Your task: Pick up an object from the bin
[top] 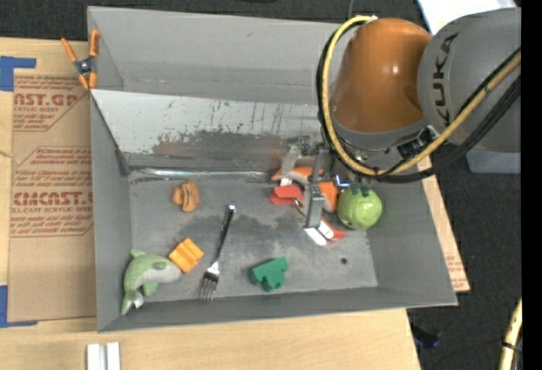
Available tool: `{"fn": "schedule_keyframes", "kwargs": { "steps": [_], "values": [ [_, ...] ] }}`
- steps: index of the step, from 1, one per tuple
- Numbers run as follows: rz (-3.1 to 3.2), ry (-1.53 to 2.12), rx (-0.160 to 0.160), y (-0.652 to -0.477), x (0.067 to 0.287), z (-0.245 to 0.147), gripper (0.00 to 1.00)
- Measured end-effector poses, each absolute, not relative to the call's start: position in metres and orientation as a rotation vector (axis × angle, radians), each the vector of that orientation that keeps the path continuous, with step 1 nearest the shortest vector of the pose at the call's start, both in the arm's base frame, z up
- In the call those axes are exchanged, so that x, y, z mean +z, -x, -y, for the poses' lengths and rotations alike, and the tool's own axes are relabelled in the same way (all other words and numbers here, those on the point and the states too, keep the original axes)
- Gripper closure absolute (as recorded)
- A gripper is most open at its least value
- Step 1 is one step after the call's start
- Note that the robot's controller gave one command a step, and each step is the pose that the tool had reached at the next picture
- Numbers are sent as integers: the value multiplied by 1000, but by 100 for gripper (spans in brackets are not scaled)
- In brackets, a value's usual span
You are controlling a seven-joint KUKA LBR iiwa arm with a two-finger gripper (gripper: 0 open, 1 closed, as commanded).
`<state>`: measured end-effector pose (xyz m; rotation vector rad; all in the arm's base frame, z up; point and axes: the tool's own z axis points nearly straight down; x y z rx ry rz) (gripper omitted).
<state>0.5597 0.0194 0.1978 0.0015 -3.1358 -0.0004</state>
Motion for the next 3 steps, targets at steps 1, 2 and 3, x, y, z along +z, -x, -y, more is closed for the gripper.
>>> {"fn": "schedule_keyframes", "kwargs": {
  "steps": [1,2,3],
  "values": [
    [3144,-1,-1,-561,203,-19,0],
    [3148,-9,1,-543,261,20,0],
    [3141,0,-3,-561,258,62,0]
  ]
}}
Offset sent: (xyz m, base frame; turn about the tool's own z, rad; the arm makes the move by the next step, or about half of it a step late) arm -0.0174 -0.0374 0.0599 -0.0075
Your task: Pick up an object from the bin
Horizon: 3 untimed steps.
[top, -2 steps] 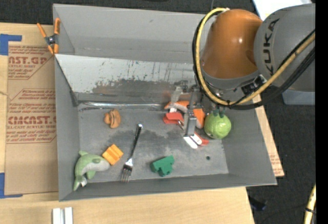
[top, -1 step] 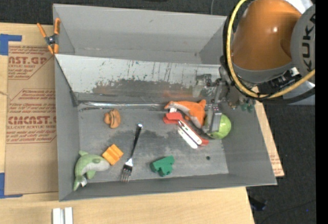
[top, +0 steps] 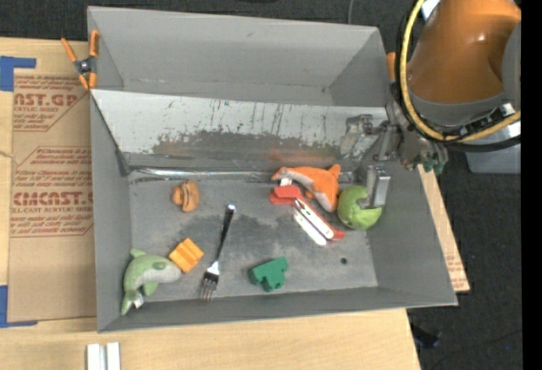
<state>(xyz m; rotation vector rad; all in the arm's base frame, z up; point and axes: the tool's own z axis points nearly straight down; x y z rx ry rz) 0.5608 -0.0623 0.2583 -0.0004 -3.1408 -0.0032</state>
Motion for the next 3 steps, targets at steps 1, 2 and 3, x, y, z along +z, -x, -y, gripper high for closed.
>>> {"fn": "schedule_keyframes", "kwargs": {
  "steps": [1,2,3],
  "values": [
    [3132,-289,-1,-534,228,49,0],
    [3121,-419,2,-513,212,37,0],
    [3145,51,-1,-506,189,-15,0]
  ]
}}
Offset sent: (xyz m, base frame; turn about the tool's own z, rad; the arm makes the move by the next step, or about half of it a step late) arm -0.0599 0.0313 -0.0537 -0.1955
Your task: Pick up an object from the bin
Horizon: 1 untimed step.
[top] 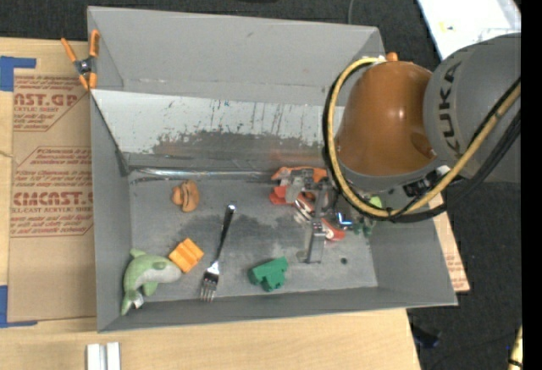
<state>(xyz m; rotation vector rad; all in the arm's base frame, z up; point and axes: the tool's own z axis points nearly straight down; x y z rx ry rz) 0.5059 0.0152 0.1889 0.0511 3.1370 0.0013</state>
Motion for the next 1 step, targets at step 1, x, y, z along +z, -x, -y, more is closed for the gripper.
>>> {"fn": "schedule_keyframes", "kwargs": {
  "steps": [1],
  "values": [
    [-3135,-108,3,-507,182,-11,0]
  ]
}}
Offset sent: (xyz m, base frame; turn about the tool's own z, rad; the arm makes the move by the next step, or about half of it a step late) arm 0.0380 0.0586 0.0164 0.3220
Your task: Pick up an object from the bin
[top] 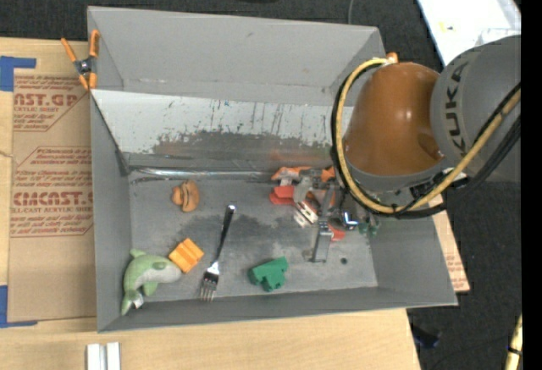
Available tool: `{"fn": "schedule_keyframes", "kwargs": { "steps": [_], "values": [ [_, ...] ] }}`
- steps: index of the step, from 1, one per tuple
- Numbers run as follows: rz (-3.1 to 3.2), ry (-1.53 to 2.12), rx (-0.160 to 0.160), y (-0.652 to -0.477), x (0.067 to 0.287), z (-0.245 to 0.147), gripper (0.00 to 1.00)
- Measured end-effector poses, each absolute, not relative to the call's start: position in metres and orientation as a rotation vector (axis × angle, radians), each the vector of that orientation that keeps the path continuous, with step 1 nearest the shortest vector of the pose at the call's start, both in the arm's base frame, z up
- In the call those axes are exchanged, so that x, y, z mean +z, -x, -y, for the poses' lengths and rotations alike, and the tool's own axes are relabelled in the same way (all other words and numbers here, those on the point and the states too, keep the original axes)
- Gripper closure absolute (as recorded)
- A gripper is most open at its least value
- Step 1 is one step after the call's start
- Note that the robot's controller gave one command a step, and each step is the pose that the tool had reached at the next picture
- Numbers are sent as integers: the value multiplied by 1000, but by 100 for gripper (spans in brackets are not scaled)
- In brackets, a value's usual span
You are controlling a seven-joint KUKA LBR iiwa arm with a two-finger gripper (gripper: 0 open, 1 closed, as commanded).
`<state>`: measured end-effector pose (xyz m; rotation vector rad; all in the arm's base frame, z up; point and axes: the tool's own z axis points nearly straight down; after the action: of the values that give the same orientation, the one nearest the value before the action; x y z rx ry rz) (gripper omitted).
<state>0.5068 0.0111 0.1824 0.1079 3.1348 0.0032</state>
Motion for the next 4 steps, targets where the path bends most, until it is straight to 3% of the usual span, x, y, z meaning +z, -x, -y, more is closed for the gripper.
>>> {"fn": "schedule_keyframes", "kwargs": {
  "steps": [1,2,3,4],
  "values": [
    [-3093,-529,3,-536,200,-56,0],
    [-3130,-236,1,-513,191,-58,0],
    [-3117,234,3,-555,130,-110,0],
    [-3097,482,-4,-517,127,-125,0]
  ]
}}
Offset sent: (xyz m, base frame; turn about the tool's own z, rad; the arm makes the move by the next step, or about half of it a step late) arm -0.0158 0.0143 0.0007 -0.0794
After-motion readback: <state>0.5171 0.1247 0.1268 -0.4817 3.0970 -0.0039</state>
